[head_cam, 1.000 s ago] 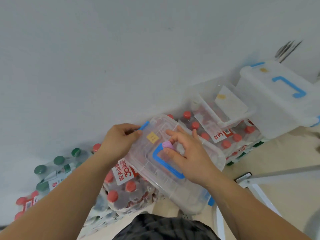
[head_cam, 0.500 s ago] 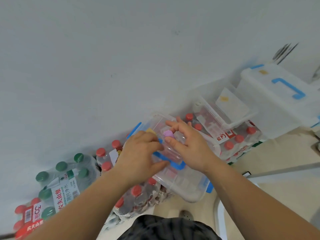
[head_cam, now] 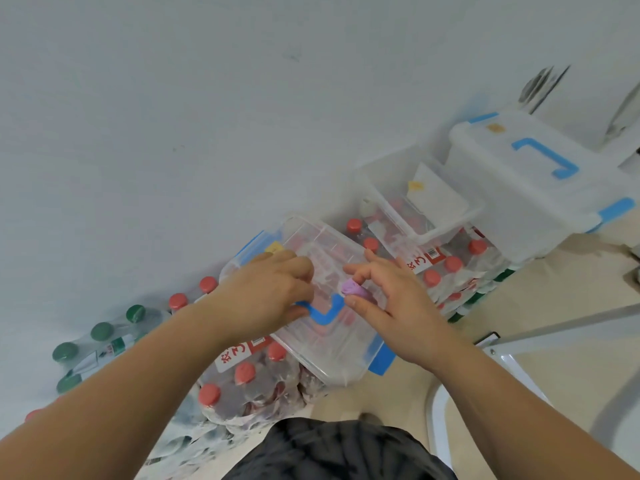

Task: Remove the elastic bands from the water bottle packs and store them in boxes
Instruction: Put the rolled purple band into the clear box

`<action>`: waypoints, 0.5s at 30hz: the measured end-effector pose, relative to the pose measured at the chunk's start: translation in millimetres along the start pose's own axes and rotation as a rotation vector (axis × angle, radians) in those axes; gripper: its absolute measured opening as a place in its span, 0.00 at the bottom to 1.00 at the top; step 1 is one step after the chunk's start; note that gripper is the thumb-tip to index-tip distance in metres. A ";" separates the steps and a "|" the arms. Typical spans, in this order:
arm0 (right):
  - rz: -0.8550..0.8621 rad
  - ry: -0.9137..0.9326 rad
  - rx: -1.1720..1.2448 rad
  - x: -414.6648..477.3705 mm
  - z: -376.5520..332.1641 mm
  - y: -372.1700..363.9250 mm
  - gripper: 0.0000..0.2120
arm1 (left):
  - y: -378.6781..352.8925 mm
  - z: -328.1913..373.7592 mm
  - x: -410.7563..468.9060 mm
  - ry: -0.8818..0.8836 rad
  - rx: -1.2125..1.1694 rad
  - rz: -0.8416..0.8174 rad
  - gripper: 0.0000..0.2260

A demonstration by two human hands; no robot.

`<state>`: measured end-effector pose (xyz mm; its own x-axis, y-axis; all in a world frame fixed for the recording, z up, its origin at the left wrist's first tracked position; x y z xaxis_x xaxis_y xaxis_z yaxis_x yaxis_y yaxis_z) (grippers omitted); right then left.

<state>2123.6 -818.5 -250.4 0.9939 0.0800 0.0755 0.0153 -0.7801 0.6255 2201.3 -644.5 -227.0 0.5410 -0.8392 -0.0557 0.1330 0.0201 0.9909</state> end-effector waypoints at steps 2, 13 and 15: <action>0.007 0.008 0.021 0.0 1.4 1.0 0.04 | -1.5 -2.6 -3.2 0.053 -0.002 0.011 0.09; 0.116 -0.022 0.314 -12.8 10.1 7.3 0.10 | -11.5 -1.0 -10.9 0.549 -0.285 0.038 0.11; 0.102 -0.005 0.306 -14.4 8.4 6.8 0.13 | -11.1 0.1 -10.2 0.557 -0.301 0.094 0.14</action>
<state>2110.3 -830.2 -253.7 0.9925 -0.0107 0.1216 -0.0533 -0.9343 0.3526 2194.1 -636.2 -237.4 0.9012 -0.4202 -0.1060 0.2478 0.2990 0.9215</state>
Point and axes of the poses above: each hand's wrist, its own x-axis towards the middle knuckle, its own y-axis out of the back of the hand, z = x × y, the point moved 5 cm from there along x, towards the middle knuckle, and after that the axes turned 6 degrees about y, right-handed, at the moved point
